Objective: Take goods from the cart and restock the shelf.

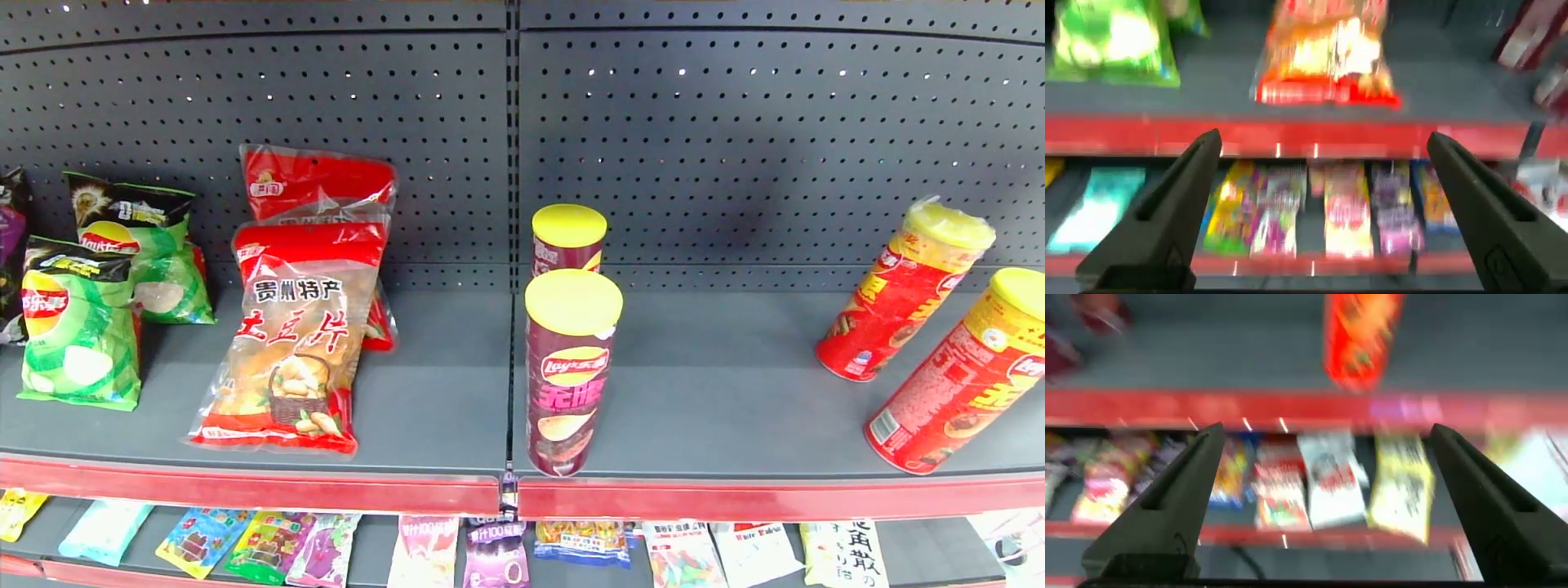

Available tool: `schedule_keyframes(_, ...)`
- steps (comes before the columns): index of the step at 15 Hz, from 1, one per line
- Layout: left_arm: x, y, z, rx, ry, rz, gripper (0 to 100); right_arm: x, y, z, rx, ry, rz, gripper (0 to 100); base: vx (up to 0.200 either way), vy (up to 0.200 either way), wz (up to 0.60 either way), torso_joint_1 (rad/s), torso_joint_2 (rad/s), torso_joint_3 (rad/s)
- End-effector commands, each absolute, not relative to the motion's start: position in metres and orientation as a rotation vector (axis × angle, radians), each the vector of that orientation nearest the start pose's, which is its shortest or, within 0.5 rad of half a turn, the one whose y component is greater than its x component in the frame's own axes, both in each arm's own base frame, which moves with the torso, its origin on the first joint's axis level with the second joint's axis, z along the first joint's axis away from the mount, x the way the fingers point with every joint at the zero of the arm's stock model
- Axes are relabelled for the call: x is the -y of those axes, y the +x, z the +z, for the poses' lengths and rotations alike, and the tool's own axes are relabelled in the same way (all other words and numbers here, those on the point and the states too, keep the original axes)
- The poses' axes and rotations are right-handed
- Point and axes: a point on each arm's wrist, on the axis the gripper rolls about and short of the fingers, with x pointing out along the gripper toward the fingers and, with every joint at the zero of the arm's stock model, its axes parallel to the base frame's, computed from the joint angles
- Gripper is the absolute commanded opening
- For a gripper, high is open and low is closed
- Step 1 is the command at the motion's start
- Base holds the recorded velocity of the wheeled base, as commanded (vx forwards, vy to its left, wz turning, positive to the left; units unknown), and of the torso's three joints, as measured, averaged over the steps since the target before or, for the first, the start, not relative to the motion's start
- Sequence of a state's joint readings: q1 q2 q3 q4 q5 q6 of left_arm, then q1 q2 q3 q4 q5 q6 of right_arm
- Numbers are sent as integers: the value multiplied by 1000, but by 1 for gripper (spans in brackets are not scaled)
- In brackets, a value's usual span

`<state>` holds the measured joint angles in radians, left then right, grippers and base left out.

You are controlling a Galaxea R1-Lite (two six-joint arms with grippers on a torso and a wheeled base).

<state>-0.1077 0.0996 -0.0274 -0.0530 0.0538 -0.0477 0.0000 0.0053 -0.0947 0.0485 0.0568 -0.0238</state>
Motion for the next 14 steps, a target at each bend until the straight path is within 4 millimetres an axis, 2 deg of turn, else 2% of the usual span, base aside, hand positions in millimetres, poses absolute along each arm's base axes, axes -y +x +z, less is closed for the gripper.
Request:
schedule_keyframes(1,-4,-15,78,-90,-59,-3,100,-2,-24,82,51,-51,77,100,0,0,0,0,0,0)
schedule_keyframes(3,-2,-16,78,-97,-55,104,100,0,-23,75,-2,-23,-20,100,0,0,0,0,0,0)
schedule_keyframes(4,-1,-17,77,-79,-54,142,100,0,-23,75,-5,-22,-14,100,0,0,0,0,0,0)
schedule_keyframes(7,0,-23,76,2,-43,3,100,-1,-23,75,-5,3,26,100,0,0,0,0,0,0)
schedule_keyframes(14,-1,-23,75,-1,-5,20,100,0,-23,75,-5,0,25,100,0,0,0,0,0,0)
